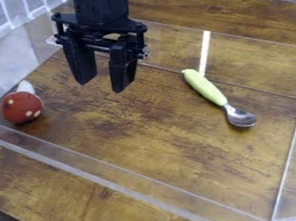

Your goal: Move the green spoon to the left

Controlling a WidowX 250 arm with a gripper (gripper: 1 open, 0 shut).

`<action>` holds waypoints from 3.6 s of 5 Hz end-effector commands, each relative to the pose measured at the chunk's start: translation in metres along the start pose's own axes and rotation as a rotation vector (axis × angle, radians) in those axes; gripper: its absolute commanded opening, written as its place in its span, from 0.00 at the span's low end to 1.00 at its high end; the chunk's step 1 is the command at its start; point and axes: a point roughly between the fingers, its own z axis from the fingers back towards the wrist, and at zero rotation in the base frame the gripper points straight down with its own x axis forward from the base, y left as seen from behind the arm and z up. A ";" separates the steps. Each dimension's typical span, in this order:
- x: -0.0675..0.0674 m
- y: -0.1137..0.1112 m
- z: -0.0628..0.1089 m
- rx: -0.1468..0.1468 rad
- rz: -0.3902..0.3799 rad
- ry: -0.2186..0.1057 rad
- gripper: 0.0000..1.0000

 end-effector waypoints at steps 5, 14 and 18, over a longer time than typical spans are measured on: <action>0.012 -0.010 -0.032 -0.071 0.427 0.127 1.00; 0.136 -0.106 -0.055 -0.218 0.978 0.024 1.00; 0.140 -0.110 -0.064 -0.189 0.962 0.021 0.00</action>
